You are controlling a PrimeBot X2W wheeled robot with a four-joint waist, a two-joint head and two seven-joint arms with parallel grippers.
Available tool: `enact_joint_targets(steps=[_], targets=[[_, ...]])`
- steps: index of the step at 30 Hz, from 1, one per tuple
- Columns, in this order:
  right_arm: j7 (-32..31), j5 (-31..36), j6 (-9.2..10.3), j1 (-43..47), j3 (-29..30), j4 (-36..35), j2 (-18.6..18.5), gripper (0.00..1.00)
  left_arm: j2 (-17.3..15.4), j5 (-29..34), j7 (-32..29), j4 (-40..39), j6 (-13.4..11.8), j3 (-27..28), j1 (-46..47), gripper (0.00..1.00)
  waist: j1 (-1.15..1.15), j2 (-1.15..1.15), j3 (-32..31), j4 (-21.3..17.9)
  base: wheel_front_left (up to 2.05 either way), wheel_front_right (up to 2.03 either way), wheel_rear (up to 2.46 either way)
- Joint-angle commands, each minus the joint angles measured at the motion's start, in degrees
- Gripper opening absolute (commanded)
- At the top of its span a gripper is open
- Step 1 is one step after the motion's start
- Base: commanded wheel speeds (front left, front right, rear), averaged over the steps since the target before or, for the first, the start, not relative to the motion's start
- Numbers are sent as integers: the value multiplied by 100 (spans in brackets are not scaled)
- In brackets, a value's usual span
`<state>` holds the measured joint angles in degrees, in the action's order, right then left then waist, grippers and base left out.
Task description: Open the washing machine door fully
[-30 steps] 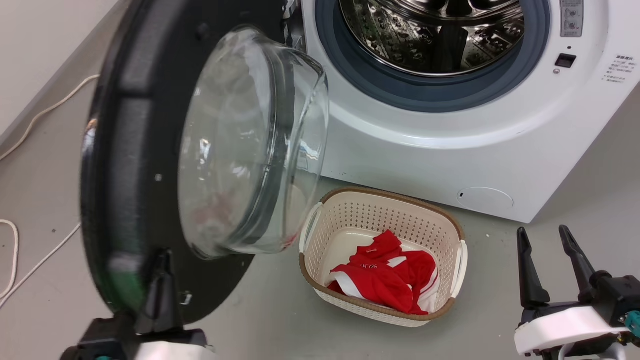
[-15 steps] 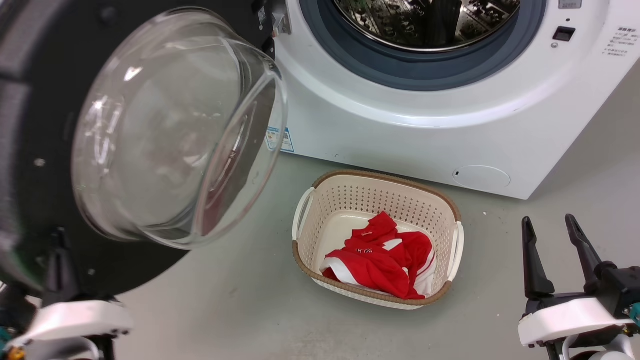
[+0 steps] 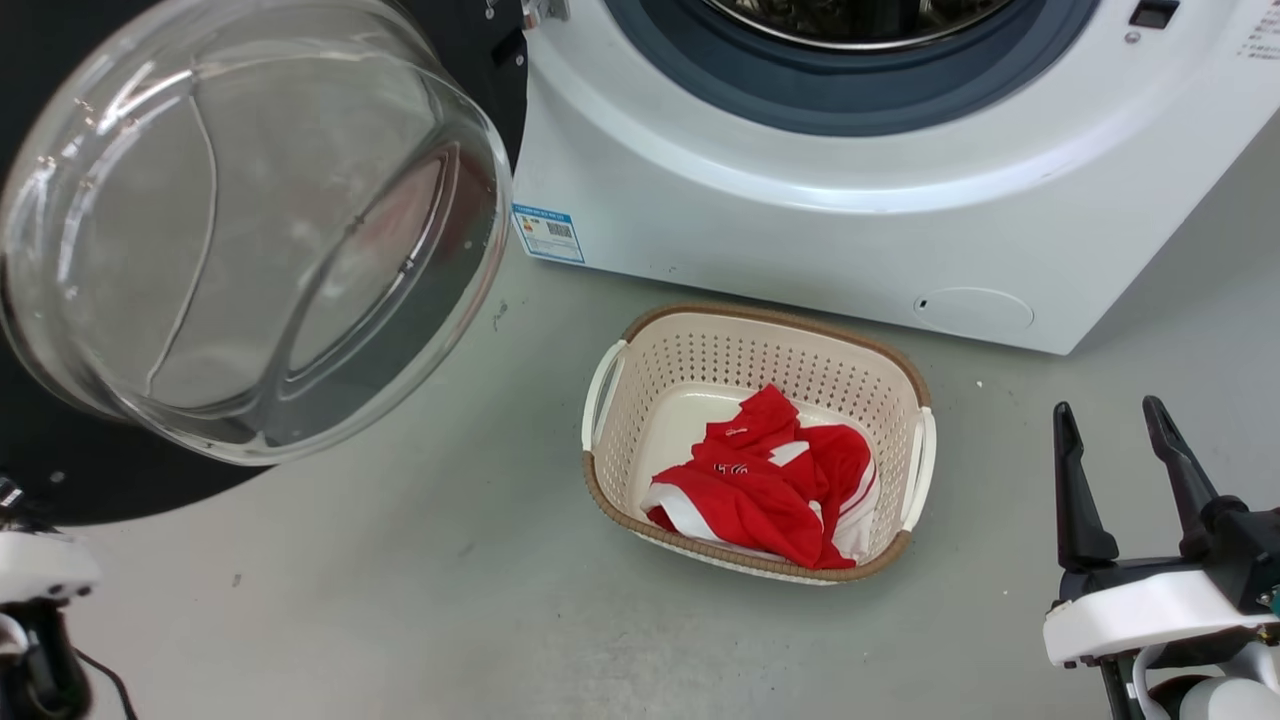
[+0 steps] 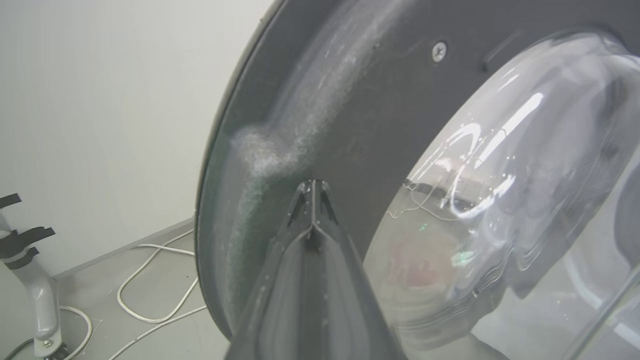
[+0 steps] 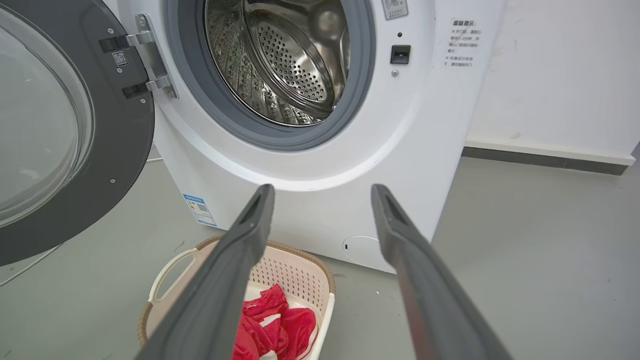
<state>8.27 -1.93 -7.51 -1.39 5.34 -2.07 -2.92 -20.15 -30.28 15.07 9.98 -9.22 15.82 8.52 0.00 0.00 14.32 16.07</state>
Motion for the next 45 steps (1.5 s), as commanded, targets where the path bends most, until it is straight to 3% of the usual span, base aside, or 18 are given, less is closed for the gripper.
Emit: enact_joint_targets(steps=[1,11,21,27,34,45], targets=[[19,26,4,-103,2,-23,9,100,-91,37,12,155,69,137,183,0,0,0,60,-5,0,0,0],[81,37,4,-218,-37,86,9,100,-88,230,13,776,434,514,612,0,0,0,161,-19,0,0,0],[219,-130,4,-185,-99,387,10,100,445,820,13,184,611,464,12,0,0,0,-222,-106,0,0,0],[299,-201,4,-159,-147,558,9,100,904,1260,13,-489,720,9,-460,0,0,0,-444,-249,0,0,0],[355,-212,4,-184,-206,665,9,100,1133,1526,13,-888,818,-453,-572,0,0,0,-622,-551,0,0,0],[436,-145,4,-95,-311,764,9,100,1344,1887,-146,-659,1165,-1564,-305,0,0,0,-914,-1294,0,0,0]])
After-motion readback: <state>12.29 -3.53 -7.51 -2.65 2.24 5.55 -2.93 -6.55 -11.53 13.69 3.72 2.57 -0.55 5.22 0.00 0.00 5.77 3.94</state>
